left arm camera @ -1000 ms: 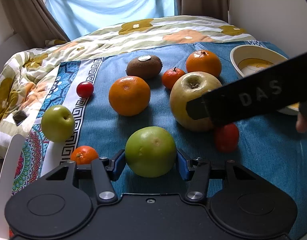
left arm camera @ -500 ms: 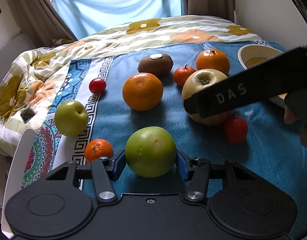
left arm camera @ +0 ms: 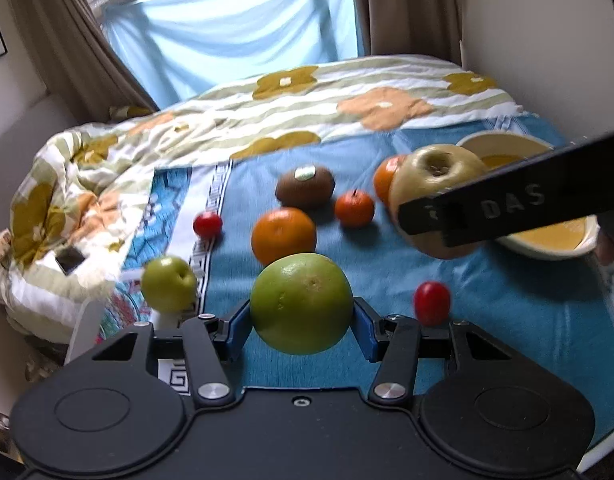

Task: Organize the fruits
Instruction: 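Carry the pomelo and yellow apple with both tools over the cream bowl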

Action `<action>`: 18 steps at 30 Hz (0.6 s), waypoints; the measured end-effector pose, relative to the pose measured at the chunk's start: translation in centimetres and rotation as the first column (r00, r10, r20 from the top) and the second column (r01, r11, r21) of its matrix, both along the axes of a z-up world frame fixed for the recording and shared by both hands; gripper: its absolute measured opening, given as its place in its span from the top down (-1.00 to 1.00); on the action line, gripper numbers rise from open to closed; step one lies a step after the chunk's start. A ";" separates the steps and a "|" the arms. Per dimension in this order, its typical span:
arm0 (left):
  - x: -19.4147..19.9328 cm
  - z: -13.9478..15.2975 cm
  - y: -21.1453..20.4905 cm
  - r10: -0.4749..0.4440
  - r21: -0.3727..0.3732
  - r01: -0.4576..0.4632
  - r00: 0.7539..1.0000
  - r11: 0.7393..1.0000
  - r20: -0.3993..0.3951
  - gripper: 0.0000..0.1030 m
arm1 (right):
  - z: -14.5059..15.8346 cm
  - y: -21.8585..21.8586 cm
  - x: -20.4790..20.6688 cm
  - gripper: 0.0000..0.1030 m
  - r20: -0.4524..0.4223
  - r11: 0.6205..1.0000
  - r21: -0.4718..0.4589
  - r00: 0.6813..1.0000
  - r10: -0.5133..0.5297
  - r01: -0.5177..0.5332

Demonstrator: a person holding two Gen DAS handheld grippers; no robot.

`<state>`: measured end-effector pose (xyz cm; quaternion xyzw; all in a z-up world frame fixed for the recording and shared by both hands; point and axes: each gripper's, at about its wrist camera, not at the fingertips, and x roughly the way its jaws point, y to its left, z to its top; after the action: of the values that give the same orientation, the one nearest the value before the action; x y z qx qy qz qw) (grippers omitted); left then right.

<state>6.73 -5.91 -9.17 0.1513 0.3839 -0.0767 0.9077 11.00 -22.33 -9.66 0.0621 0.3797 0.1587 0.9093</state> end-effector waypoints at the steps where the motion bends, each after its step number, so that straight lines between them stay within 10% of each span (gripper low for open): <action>1: -0.2 0.7 -0.2 -0.003 -0.002 0.003 1.000 1.000 0.006 -0.11 | 0.6 -0.5 -0.4 -0.70 0.002 1.000 0.002 1.000 -0.010 0.010; 18: 1.9 6.3 -7.7 -0.206 -0.044 0.211 0.973 0.976 0.103 -0.11 | 5.3 -10.7 -3.5 -0.70 0.023 0.967 -0.052 0.968 -0.248 0.249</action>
<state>8.65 -13.57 -2.82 0.1693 0.3186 -0.1746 0.9161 7.48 -33.00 -4.38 0.0830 0.3658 0.0335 0.9264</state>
